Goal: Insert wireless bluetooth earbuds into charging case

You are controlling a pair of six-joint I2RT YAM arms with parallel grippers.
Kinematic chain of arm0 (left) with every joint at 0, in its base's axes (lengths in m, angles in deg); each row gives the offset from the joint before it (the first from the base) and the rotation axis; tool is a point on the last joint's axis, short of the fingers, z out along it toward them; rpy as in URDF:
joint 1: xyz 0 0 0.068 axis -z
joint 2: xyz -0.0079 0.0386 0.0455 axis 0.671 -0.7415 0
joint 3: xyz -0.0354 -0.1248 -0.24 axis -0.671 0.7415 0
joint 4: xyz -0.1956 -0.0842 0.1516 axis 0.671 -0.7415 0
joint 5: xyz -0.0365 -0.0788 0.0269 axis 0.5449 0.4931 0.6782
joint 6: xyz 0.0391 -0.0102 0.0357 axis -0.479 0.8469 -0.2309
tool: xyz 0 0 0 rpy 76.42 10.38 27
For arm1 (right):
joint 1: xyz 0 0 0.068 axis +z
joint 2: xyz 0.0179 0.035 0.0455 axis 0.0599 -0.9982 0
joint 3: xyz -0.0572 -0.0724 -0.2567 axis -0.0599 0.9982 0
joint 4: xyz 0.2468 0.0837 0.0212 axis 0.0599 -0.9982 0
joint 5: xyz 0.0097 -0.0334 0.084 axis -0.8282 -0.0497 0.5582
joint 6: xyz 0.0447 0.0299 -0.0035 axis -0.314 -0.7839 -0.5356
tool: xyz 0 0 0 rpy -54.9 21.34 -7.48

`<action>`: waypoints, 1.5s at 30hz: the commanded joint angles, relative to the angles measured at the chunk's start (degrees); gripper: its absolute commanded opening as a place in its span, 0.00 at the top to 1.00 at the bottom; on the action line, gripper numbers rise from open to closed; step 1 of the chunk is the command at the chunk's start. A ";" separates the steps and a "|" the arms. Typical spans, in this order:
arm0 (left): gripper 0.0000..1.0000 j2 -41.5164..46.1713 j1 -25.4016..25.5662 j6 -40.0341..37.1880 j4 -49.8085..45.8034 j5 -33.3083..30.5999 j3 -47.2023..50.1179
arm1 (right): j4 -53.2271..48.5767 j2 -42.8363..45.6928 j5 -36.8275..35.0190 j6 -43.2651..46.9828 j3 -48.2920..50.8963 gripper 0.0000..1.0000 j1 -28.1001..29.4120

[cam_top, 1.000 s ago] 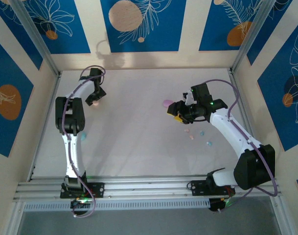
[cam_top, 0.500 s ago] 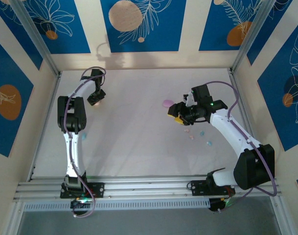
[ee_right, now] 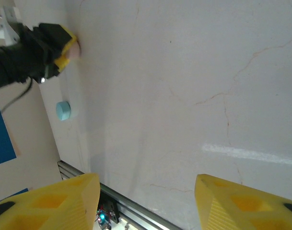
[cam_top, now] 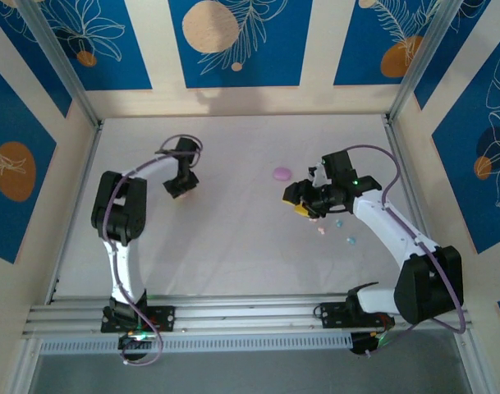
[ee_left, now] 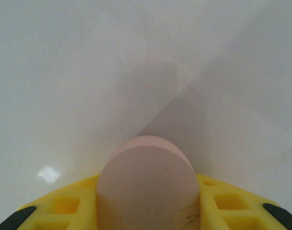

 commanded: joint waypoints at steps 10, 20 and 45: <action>0.67 11.26 19.71 15.71 7.97 3.85 15.97 | -0.93 5.78 -4.27 -0.52 4.27 0.44 -1.72; 0.64 10.62 32.03 27.19 8.28 4.68 13.56 | 0.68 7.40 -5.52 -1.32 6.83 0.44 -2.33; 0.21 41.31 25.04 16.33 4.34 -17.06 27.66 | 15.52 -7.76 -10.38 9.37 6.12 0.44 19.15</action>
